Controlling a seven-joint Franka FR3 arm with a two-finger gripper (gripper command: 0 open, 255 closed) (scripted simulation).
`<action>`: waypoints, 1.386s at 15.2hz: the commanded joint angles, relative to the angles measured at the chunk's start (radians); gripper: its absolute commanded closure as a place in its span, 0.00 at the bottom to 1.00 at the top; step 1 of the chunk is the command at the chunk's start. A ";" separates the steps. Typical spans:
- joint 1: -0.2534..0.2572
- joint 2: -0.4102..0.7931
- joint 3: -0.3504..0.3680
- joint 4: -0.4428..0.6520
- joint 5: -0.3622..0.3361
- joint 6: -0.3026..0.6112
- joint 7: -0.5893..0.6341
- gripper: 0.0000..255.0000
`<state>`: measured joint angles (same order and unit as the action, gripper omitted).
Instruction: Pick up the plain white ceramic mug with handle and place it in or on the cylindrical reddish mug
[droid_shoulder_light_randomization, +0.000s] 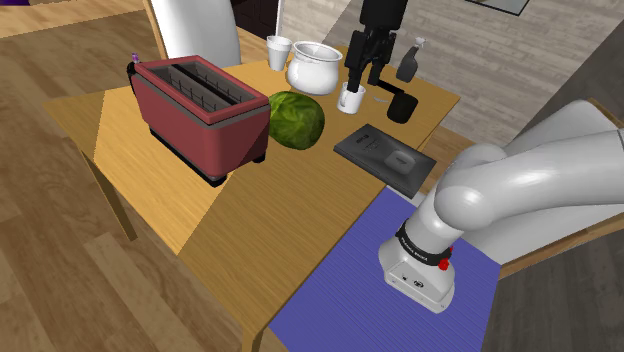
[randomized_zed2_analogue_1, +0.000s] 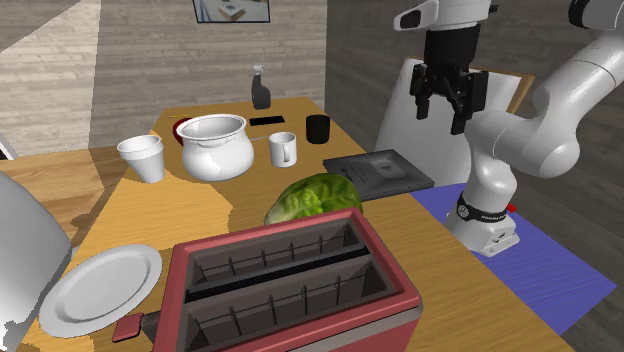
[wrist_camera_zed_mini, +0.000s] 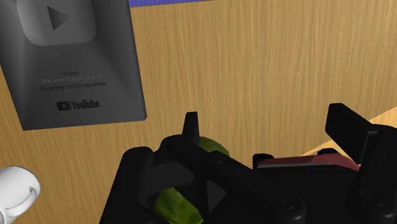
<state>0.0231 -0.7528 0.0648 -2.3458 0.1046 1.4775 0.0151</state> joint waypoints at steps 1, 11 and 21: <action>0.000 0.000 0.000 0.000 0.000 0.000 0.000 0.00; -0.084 0.195 -0.156 0.020 -0.121 0.169 -0.163 0.00; -0.150 0.469 -0.299 0.152 -0.169 0.315 -0.318 0.00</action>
<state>-0.1220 -0.3157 -0.2228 -2.2112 -0.0646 1.7778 -0.2894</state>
